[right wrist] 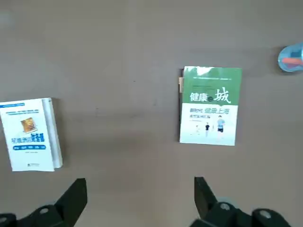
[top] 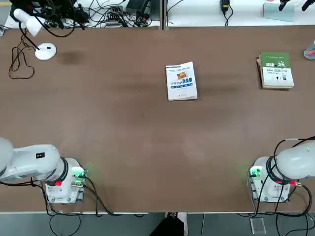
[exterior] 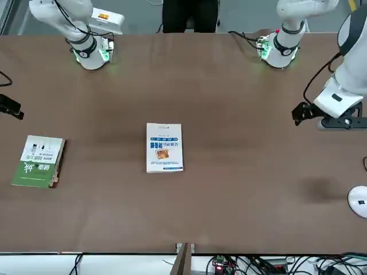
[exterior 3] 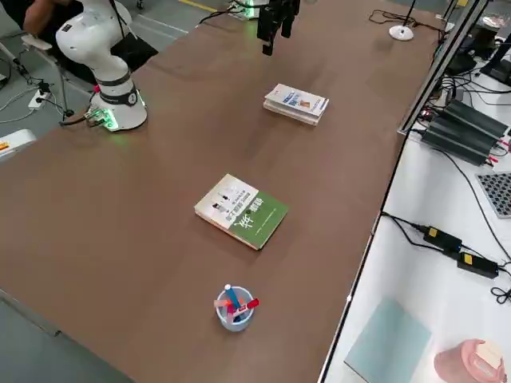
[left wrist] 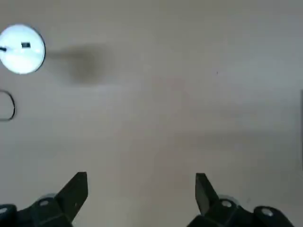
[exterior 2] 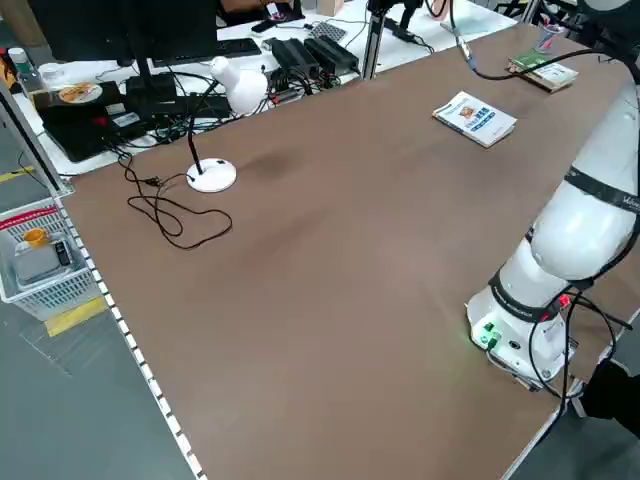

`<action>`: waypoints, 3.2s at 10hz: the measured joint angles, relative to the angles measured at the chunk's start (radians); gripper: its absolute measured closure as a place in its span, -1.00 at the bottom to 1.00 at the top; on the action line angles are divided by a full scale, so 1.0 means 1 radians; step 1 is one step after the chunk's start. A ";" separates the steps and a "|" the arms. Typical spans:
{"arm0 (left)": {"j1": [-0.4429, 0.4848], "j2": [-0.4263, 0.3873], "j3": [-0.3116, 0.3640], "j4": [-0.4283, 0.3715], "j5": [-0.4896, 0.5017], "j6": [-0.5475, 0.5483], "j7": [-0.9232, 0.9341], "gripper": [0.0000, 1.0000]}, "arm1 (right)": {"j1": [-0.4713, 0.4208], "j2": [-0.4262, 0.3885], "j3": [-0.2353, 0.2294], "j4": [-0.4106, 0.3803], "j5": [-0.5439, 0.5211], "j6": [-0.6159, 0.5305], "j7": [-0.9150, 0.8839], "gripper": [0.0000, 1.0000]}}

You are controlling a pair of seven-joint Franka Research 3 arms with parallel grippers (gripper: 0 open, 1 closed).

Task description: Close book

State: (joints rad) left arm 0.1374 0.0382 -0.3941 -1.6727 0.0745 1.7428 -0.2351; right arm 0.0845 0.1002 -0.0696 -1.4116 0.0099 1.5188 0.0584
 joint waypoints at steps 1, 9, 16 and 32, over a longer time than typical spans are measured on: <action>-0.082 -0.010 0.090 0.005 -0.003 -0.016 0.000 -1.00 | 0.000 0.000 0.002 -0.001 -0.008 0.000 0.001 -1.00; -0.312 -0.078 0.406 0.013 -0.037 -0.121 0.103 -1.00 | 0.001 -0.022 0.013 -0.050 -0.014 0.024 0.039 -1.00; -0.307 -0.095 0.408 0.055 -0.037 -0.216 0.166 -1.00 | 0.002 -0.036 0.027 -0.072 -0.014 0.042 0.064 -1.00; -0.249 -0.091 0.411 0.077 -0.086 -0.207 0.191 -1.00 | 0.014 -0.047 0.044 -0.074 -0.015 0.073 0.076 -1.00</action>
State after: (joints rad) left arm -0.1117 -0.0529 0.0165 -1.5956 -0.0118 1.5363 -0.0443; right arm 0.0984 0.0530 -0.0253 -1.4852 -0.0046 1.5921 0.1340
